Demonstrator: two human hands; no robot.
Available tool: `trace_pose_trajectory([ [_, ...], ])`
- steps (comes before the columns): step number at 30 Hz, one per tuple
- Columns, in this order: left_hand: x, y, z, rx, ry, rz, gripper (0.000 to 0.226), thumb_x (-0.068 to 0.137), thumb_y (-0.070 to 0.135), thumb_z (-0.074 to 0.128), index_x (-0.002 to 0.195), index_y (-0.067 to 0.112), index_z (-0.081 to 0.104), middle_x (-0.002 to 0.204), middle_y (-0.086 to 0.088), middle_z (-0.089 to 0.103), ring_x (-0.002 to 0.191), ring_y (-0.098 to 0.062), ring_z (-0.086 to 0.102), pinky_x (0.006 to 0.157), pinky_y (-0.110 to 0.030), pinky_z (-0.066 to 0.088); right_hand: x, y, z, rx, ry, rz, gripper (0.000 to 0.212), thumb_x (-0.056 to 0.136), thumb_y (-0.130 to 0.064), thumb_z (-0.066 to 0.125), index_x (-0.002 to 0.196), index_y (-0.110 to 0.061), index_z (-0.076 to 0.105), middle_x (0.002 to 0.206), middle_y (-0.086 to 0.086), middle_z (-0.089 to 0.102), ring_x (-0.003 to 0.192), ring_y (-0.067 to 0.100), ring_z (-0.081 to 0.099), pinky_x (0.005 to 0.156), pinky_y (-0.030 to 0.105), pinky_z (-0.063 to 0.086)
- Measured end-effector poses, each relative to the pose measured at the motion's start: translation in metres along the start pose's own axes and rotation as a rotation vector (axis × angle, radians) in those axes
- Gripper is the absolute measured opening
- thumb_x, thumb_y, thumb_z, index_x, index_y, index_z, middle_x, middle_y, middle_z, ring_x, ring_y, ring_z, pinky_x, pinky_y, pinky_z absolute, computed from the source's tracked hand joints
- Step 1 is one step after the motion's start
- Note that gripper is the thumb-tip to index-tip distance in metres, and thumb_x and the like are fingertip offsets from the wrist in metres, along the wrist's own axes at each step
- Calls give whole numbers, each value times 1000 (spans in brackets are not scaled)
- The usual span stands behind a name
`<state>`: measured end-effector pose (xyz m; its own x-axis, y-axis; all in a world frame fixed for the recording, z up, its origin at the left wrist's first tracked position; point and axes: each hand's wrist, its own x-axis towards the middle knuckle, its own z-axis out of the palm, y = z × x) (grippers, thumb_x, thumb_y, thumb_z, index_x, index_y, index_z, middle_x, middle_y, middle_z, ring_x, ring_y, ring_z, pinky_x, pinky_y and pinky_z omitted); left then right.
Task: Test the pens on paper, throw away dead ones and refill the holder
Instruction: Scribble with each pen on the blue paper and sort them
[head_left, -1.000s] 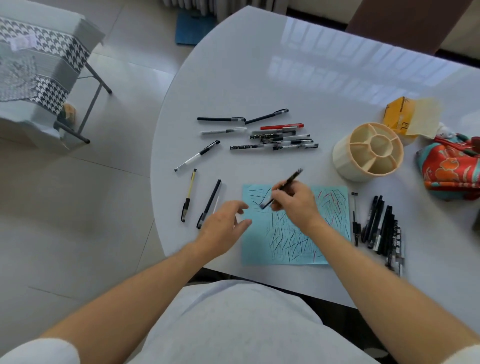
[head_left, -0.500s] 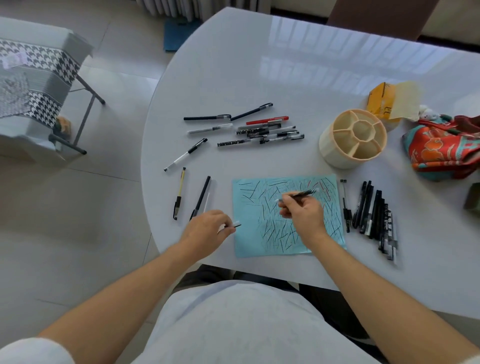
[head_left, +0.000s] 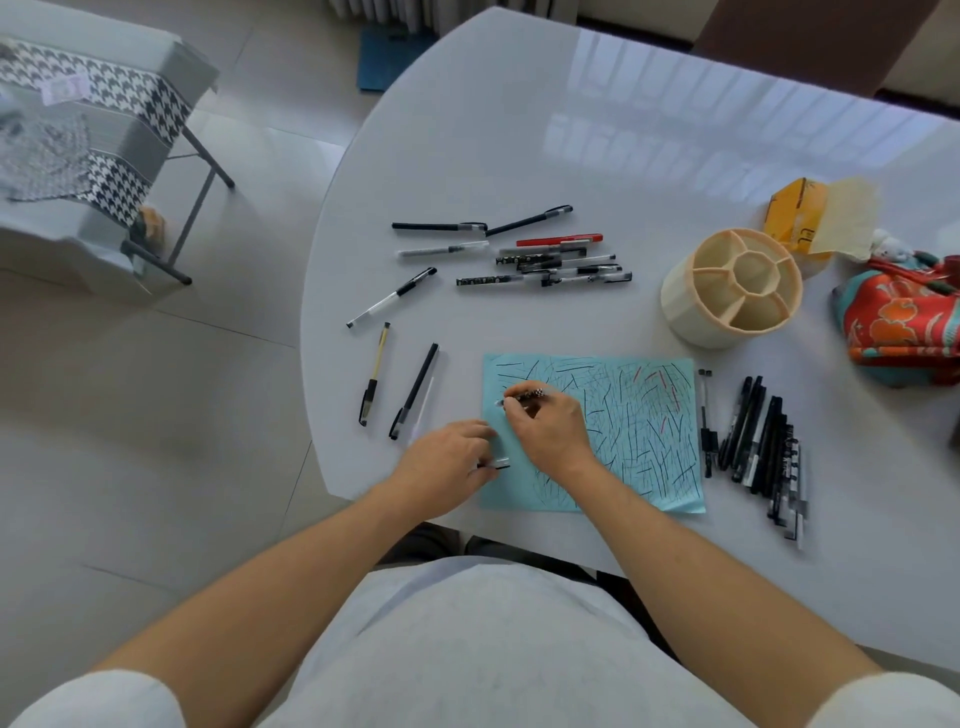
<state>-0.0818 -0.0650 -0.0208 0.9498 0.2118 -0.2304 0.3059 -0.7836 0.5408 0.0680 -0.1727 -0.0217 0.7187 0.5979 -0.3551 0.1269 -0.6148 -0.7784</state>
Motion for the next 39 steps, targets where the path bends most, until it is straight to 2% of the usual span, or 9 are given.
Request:
trace_pose_trajectory([
  [6,-1,-1,-1,-28,-9,-8,24,92,40,62,94,19,74,130,8,64,130,-7,49,100,-27,45,18,-8,-2,-69,-4,-42,13,92,-36,66,94,-27,75,80,-15,73,62,-1,61,73,27,55],
  [9,0,0,-3,-37,-35,-14,24,92,40,62,96,19,73,131,10,63,131,-6,47,100,-28,45,28,-17,-10,32,41,-11,11,93,-31,68,96,-25,76,82,-12,73,74,7,69,74,27,55],
  [11,1,1,-5,-44,-50,-17,21,92,40,62,95,21,72,128,11,64,128,-6,49,98,-29,47,27,-21,-17,126,62,21,7,91,-30,68,89,-28,75,80,-9,75,72,10,71,69,27,56],
  [16,1,3,-11,-199,-4,-145,16,93,43,61,93,28,65,102,14,67,93,-7,60,81,-29,51,4,-16,-35,374,55,109,9,92,-14,64,85,-14,69,79,3,78,64,16,70,60,33,57],
  [18,2,3,-12,-231,57,-194,17,93,44,62,96,28,67,96,17,66,87,-4,56,73,-21,43,-8,-12,-43,498,18,133,11,95,-7,63,86,-10,67,80,10,77,71,23,71,62,39,58],
  [21,4,6,-14,-220,81,-198,18,93,46,61,96,30,68,95,18,66,82,-2,52,67,-11,35,-23,-7,-49,574,-35,135,15,96,-2,61,84,-10,66,80,13,76,73,24,72,61,35,60],
  [28,12,13,-16,-251,35,-220,12,92,45,63,92,33,67,88,20,66,82,0,58,75,-26,51,-31,-2,-54,609,-53,141,13,96,-5,62,86,-10,67,77,8,74,74,23,72,59,33,60],
  [32,17,19,-17,-236,9,-216,12,91,45,63,89,34,66,78,17,65,75,-2,60,70,-30,53,-32,2,-60,629,-52,124,8,94,-8,64,87,-8,68,77,9,74,74,23,72,60,32,61],
  [39,25,40,-20,-213,-23,-173,19,92,39,63,76,33,56,62,9,56,59,-10,49,55,-30,40,-39,10,-55,616,-68,189,15,100,-12,66,99,2,68,77,12,74,61,21,68,63,33,61],
])
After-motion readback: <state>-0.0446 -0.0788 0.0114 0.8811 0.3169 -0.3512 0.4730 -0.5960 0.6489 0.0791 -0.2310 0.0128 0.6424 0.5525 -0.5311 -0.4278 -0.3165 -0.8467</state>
